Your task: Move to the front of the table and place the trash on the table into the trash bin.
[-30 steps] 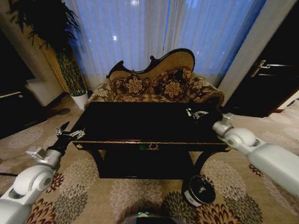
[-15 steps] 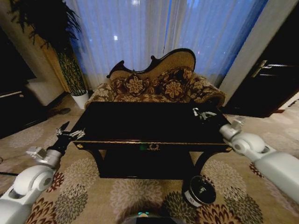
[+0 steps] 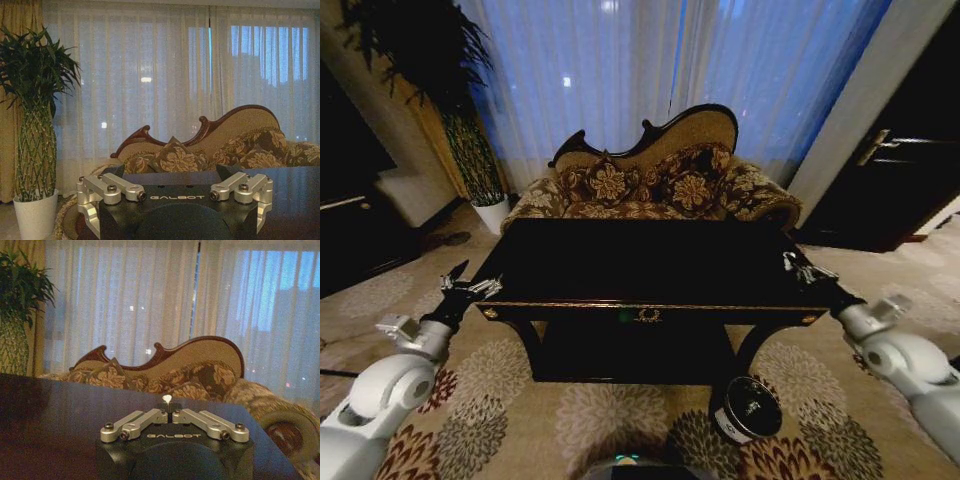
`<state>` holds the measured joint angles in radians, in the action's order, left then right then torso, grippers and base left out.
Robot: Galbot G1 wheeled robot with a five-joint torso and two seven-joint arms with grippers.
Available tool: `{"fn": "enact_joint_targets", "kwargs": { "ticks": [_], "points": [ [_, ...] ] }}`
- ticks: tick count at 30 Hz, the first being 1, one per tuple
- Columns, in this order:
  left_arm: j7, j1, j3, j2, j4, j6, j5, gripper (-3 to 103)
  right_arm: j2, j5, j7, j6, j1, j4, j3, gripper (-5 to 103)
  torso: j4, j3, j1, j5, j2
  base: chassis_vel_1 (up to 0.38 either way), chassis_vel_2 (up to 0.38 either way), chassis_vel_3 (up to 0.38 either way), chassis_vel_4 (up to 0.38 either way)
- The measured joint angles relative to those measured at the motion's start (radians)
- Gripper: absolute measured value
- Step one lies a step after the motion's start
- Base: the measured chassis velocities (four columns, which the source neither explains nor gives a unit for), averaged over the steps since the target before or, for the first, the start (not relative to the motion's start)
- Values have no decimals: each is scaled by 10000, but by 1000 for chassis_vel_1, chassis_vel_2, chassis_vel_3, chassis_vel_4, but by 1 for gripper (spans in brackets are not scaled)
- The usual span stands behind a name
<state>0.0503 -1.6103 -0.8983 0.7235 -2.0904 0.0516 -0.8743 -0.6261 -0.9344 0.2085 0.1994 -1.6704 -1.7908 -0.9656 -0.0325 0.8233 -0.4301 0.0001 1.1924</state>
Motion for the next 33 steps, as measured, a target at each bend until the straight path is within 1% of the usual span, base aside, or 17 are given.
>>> {"fn": "enact_joint_targets", "kwargs": {
  "ticks": [1, 5, 6, 14, 18, 21, 28, 31, 33],
  "points": [
    [0, 0, 0, 0, 0, 0, 0, 100, 0, 0, 0, 0, 0, 0, 0, 0, 0, 0, 0, 0, 0, 0, 0, 0, 0],
    [0, 0, 0, 0, 0, 0, 0, 100, -545, 70, 217, 387, -954, -63, -567, 0, 2, 0, 0, -1, 0, 0, 0, 0, 0],
    [0, 0, 0, 0, 0, 0, 0, 100, -545, 70, 217, 387, -954, -63, -567, 0, 2, 0, 0, -1, 0, 0, 0, 0, 0],
    [0, 0, 0, 0, 0, 0, 0, 100, -1189, 8, 489, 800, -1662, -48, -1090, 0, 2, 0, -1, -2, -1, 0, 0, 0, 0],
    [0, 0, 0, 0, 0, 0, 0, 100, -1497, 55, 607, 971, -1815, 119, -1107, 0, 3, 0, -1, -2, -1, 0, 0, 0, 0],
    [0, 0, 0, 0, 0, 1, 0, 100, -1750, 138, 707, 1164, -1865, 428, -898, 0, 0, 0, -1, -2, -1, 0, 0, 0, 0],
    [0, 0, 0, 0, 0, 0, 0, 100, -2034, 83, 730, 1363, -1607, 1313, -345, 0, 3, 0, -1, -2, -1, 0, 0, 0, 0],
    [0, 0, 0, 0, 0, 0, 0, 100, -2204, 354, 871, 1719, -1337, 2144, 117, 0, 3, 0, -1, -1, 0, 0, 0, 0, 0],
    [0, 0, 0, 0, 0, 0, 0, 100, -2248, 461, 921, 1813, -1237, 2454, 273, 0, 3, 0, -1, -1, 0, 0, 0, 0, 0]
  ]
}}
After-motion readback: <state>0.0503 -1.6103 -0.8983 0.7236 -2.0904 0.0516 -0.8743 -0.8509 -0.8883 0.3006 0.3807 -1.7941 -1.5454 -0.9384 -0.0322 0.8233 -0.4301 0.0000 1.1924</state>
